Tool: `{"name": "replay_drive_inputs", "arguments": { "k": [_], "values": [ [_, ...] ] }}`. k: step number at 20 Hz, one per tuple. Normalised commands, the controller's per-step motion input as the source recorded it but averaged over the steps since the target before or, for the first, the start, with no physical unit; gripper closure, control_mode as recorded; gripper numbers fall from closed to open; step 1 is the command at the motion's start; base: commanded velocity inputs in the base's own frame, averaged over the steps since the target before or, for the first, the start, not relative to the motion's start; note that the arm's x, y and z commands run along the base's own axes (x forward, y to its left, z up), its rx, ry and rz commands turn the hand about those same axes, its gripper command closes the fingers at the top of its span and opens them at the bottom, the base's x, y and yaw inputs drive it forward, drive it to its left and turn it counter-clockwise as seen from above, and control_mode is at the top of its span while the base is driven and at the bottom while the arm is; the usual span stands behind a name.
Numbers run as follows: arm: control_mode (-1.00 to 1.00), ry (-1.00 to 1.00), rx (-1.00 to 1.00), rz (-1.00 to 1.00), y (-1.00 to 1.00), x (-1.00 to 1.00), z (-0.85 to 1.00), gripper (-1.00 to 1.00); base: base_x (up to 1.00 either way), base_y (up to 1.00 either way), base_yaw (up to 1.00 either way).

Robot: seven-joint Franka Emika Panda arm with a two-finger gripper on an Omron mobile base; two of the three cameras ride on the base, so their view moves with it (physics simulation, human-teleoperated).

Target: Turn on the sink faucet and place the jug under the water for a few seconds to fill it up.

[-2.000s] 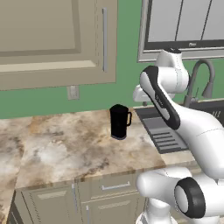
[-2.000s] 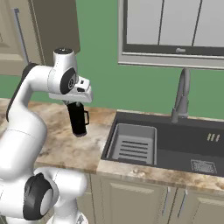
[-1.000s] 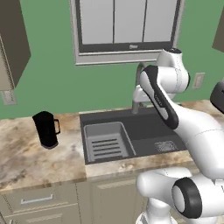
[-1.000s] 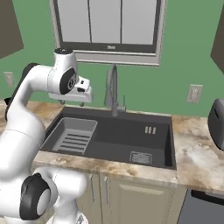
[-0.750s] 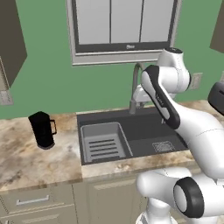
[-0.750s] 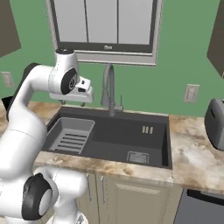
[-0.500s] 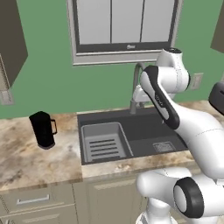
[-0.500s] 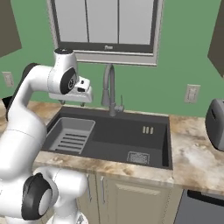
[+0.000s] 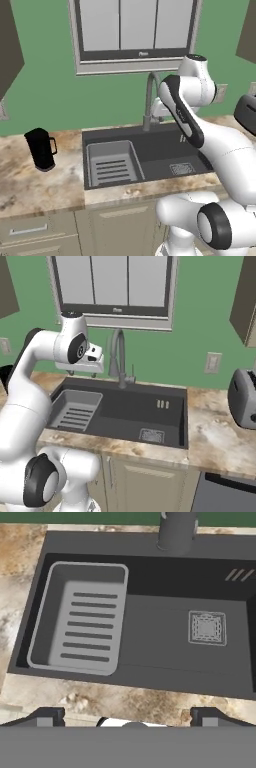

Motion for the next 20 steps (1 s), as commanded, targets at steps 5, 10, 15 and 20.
{"name": "replay_drive_inputs", "arguments": {
  "k": [5,10,15,20],
  "values": [
    [1.0,0.0,0.0,0.0,0.0,0.0,0.0,-1.0,0.04,-0.55,0.0],
    [1.0,0.0,0.0,0.0,0.0,0.0,0.0,-1.0,0.09,-0.22,0.0],
    [1.0,0.0,0.0,0.0,0.0,0.0,0.0,-1.0,0.0,-0.03,0.0],
    [1.0,0.0,0.0,0.0,0.0,0.0,0.0,-1.0,0.01,0.0,0.0]
  ]
}}
